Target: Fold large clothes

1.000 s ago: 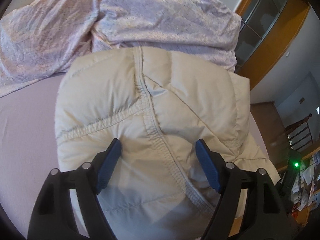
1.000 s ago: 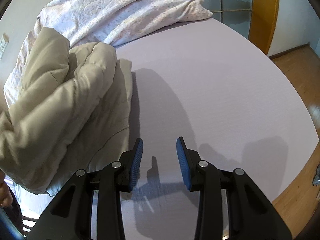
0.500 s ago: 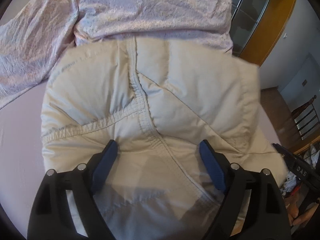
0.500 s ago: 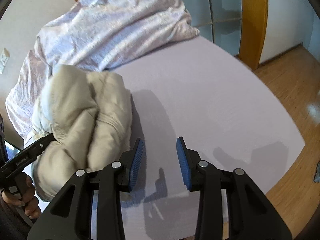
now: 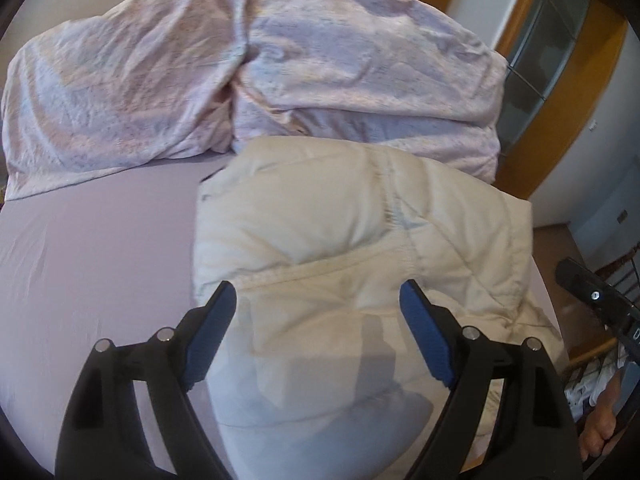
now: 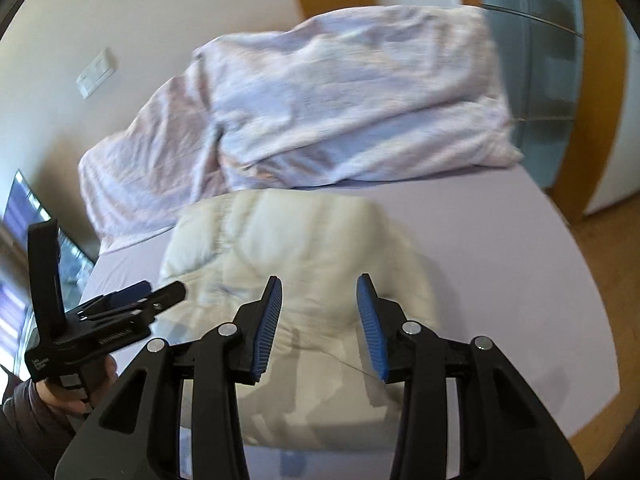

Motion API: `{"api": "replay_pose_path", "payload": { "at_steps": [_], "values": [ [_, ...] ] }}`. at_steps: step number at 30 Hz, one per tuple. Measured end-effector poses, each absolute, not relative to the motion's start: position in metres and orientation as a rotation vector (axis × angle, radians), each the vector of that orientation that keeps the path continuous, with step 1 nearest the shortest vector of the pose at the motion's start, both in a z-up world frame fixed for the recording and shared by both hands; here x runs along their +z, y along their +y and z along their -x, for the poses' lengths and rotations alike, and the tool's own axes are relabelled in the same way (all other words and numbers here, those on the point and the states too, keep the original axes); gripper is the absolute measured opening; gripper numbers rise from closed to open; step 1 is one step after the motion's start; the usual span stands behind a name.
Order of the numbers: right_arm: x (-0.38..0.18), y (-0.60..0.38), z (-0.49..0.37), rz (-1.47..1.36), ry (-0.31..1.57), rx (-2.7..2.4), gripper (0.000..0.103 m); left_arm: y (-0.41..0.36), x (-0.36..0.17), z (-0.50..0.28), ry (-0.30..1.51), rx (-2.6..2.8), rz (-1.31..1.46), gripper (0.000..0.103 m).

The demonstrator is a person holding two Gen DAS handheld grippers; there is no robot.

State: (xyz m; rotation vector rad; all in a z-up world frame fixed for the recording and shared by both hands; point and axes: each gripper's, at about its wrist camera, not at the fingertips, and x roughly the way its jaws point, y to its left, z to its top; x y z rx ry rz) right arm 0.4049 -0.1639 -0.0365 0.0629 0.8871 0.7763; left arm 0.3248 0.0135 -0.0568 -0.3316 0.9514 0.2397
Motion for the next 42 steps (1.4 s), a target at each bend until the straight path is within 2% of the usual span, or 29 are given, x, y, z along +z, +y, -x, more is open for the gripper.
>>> {"api": "replay_pose_path", "payload": {
  "at_steps": [5,11,18,30,42],
  "values": [
    [-0.047,-0.119,-0.409,-0.012,0.906,0.824,0.040,0.022,-0.061,-0.324,0.952,0.262,0.340,0.084],
    [-0.064,-0.107,-0.420,0.011,0.925,0.778,0.040,0.026,-0.068,-0.326,0.959,0.279,0.337,0.084],
    [-0.086,-0.111,-0.430,0.023,0.940,0.722,0.030,0.023,-0.081,-0.335,0.986,0.283,0.316,0.084],
    [-0.122,-0.132,-0.443,-0.068,0.987,0.676,0.029,0.001,-0.091,-0.351,0.973,0.276,0.217,0.096],
    [-0.148,-0.129,-0.444,-0.078,0.948,0.714,0.029,0.001,-0.113,-0.356,0.962,0.277,0.193,0.101]
  ]
}}
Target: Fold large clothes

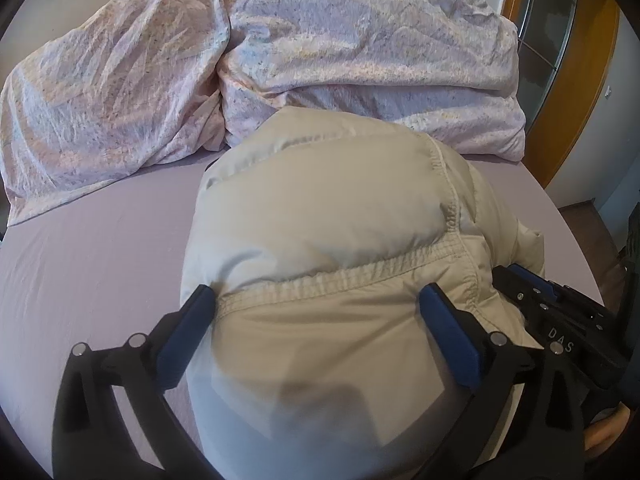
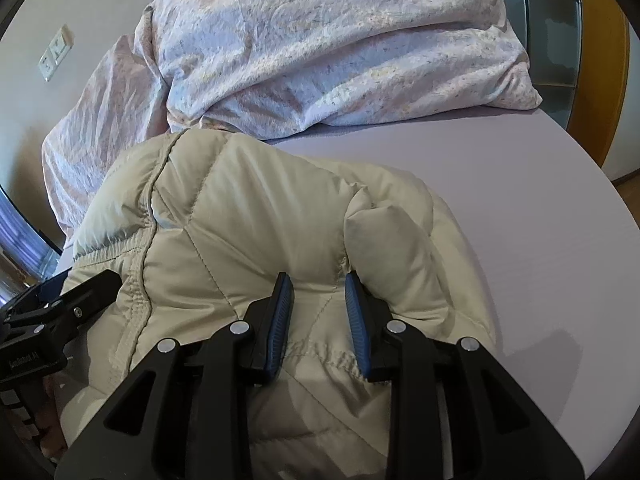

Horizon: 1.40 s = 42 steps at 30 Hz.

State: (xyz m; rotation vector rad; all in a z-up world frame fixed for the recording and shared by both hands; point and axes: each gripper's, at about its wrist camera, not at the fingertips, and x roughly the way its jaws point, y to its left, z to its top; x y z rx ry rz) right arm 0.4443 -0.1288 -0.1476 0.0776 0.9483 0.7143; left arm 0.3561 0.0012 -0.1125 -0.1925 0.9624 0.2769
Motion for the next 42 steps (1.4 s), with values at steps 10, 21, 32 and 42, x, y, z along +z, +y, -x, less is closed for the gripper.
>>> {"api": "replay_pose_path", "payload": {
  "at_steps": [10,21,32,42],
  "values": [
    [-0.153,-0.125,-0.438,-0.042,0.869,0.712,0.029,0.002,-0.124,-0.357,0.941,0.289,0.182,0.101],
    [-0.155,-0.124,-0.433,-0.025,0.826,0.702,0.029,0.001,-0.131,-0.358,0.923,0.293,0.163,0.101],
    [-0.145,-0.118,-0.438,0.021,0.876,0.678,0.029,-0.001,-0.130,-0.358,0.927,0.313,0.127,0.101],
    [-0.104,-0.116,-0.467,-0.046,0.836,0.602,0.029,0.017,-0.104,-0.375,0.865,0.349,0.122,0.101]
  ]
}}
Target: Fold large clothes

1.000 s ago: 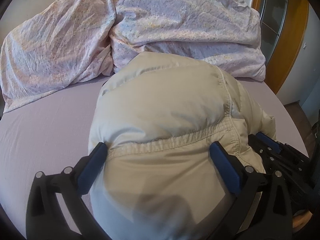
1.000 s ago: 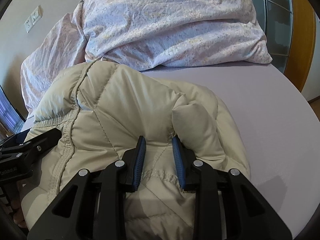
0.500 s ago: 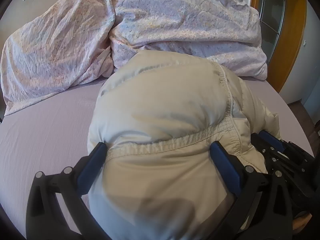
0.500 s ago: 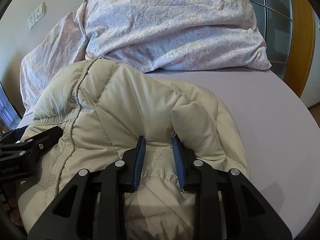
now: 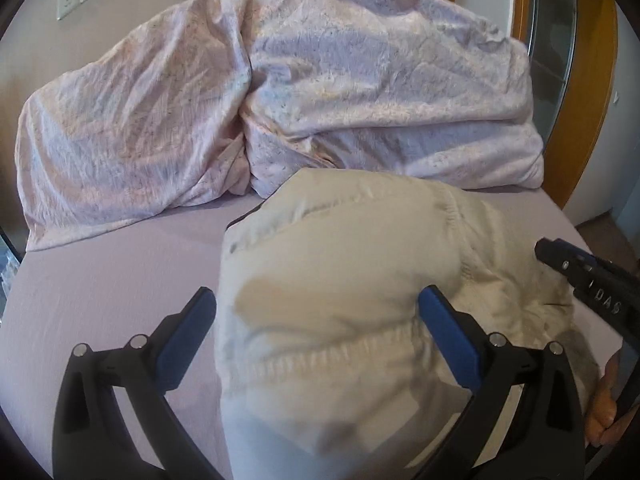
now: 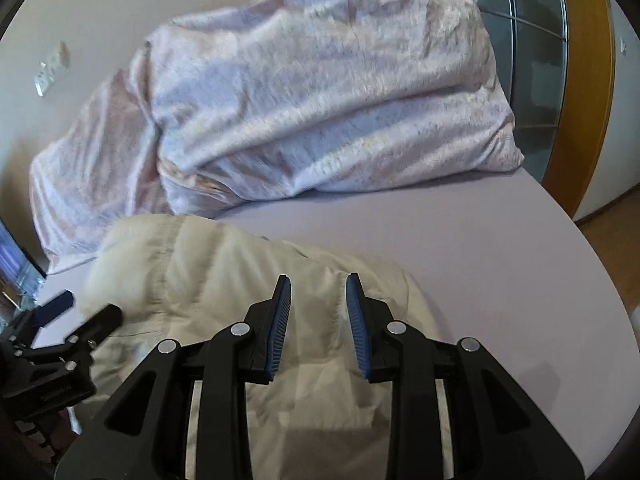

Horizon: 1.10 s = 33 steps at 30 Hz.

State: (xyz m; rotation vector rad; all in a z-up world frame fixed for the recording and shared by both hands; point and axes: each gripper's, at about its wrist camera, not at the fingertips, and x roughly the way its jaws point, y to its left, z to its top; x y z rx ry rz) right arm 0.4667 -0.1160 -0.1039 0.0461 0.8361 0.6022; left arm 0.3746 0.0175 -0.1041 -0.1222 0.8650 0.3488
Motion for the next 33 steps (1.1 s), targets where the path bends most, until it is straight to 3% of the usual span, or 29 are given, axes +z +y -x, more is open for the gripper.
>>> {"api": "replay_pose_path", "payload": {
  "at_steps": [8,33],
  "values": [
    [-0.141,-0.115,-0.476,-0.057,0.876,0.576,0.029,0.013,-0.122,-0.383,0.867,0.316,0.158,0.101],
    [-0.155,-0.110,-0.478,-0.074,0.832,0.578,0.030,0.015,-0.145,-0.385,0.813,0.334,0.162,0.101]
  ]
}}
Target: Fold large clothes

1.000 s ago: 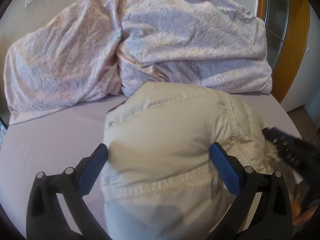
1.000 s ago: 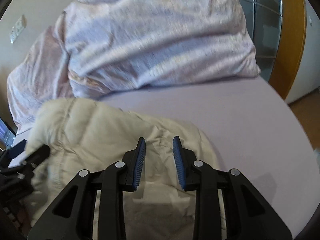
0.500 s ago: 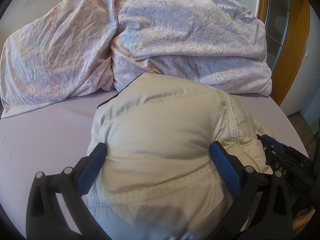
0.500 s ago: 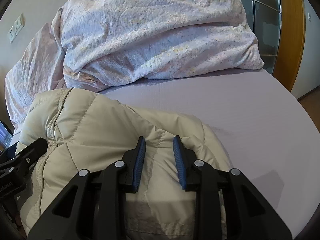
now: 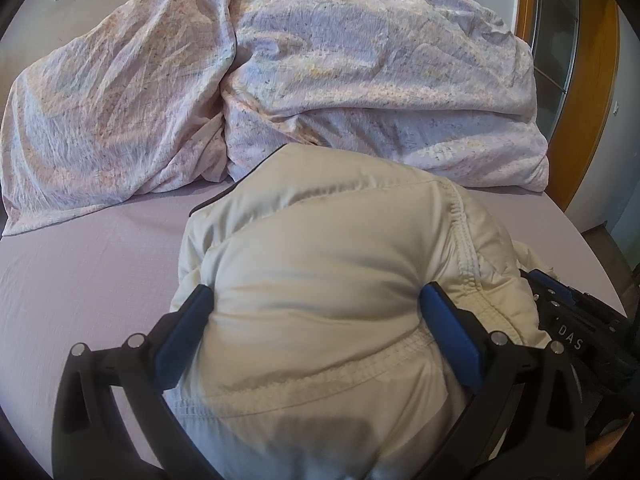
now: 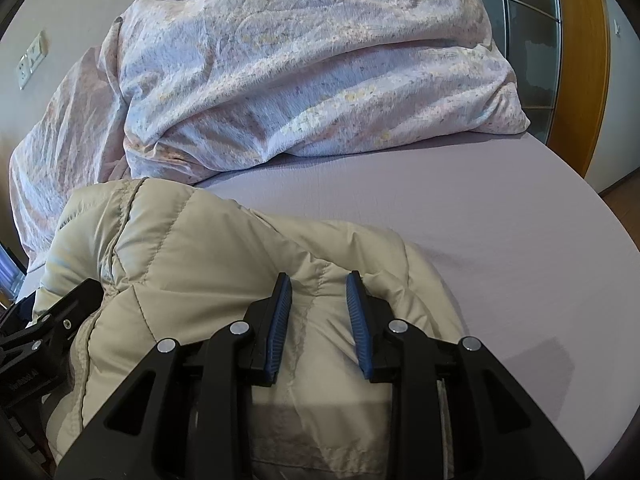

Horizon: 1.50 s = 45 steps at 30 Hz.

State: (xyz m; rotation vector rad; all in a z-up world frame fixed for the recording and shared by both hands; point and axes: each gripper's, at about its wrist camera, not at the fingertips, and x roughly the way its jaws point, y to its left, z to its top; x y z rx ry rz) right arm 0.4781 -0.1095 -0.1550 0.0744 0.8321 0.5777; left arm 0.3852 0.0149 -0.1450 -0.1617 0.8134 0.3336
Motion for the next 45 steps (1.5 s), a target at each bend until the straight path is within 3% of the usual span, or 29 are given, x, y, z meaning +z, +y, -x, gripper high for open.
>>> {"api": "replay_pose_path", "payload": {
  "at_steps": [25,35,38,40,42,45],
  "values": [
    [-0.155,-0.106,-0.480,-0.040,0.817,0.562,0.031,0.014,-0.148,-0.386,0.800,0.347,0.149,0.101],
    [-0.144,-0.101,-0.484,0.037,0.907,0.563,0.033,0.019,-0.127,-0.379,0.899,0.328,0.144,0.101],
    [-0.132,-0.112,-0.483,0.008,0.954,0.600,0.048,0.026,-0.114,-0.357,0.906,0.330,0.161,0.101],
    [-0.125,-0.119,-0.478,-0.004,0.952,0.634,0.077,0.032,-0.109,-0.344,0.909,0.331,0.162,0.101],
    [-0.116,-0.126,-0.472,0.004,0.932,0.638,0.096,0.040,-0.105,-0.332,0.914,0.333,0.173,0.101],
    [-0.110,-0.145,-0.471,-0.039,0.944,0.660,0.098,0.057,-0.100,-0.318,0.927,0.332,0.217,0.101]
  ]
}}
